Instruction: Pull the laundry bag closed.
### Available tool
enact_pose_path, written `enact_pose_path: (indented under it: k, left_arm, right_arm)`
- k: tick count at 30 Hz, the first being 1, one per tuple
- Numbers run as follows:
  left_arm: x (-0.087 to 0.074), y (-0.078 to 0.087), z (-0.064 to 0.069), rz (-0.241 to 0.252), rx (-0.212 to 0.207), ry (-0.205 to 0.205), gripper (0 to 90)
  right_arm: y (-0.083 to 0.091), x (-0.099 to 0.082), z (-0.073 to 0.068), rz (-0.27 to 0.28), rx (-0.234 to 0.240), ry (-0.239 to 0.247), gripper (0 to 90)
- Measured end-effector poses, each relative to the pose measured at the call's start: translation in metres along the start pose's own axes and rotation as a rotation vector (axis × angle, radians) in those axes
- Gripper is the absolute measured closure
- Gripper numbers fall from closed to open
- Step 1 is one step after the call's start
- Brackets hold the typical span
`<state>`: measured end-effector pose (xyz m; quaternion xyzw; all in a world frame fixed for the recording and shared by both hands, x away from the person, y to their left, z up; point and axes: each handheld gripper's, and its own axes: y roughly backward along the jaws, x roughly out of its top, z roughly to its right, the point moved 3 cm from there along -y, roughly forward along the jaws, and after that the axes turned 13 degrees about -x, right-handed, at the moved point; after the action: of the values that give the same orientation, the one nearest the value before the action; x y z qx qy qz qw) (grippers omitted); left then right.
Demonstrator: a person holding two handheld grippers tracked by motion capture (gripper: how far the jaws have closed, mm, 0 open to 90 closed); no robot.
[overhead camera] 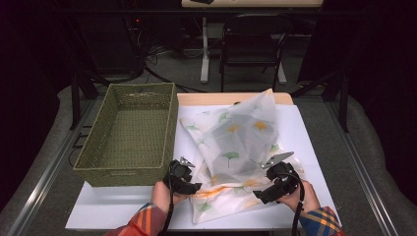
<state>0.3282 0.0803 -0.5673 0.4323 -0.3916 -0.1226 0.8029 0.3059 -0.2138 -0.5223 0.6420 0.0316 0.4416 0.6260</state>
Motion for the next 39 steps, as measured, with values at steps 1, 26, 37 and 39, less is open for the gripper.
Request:
enact_pose_path:
  k: [1, 26, 37, 39]
  left_arm:
    - [-0.001, 0.0, 0.001, 0.003, 0.002, -0.002, 55.9]
    - [-0.003, 0.009, 0.0, 0.09, -0.042, -0.002, 88.6]
    - [0.0, 0.018, 0.003, 0.138, -0.077, -0.007, 88.5]
    - [0.0, 0.019, 0.003, 0.139, -0.078, -0.009, 88.5]
  right_arm:
    - [0.0, 0.001, -0.001, 0.002, 0.003, 0.0, 3.8]
    - [-0.004, 0.02, -0.029, 0.043, 0.072, 0.064, 6.0]
    - [-0.009, 0.037, -0.045, 0.048, 0.121, 0.109, 0.0]
    - [-0.01, 0.039, -0.047, 0.052, 0.13, 0.111, 0.0]
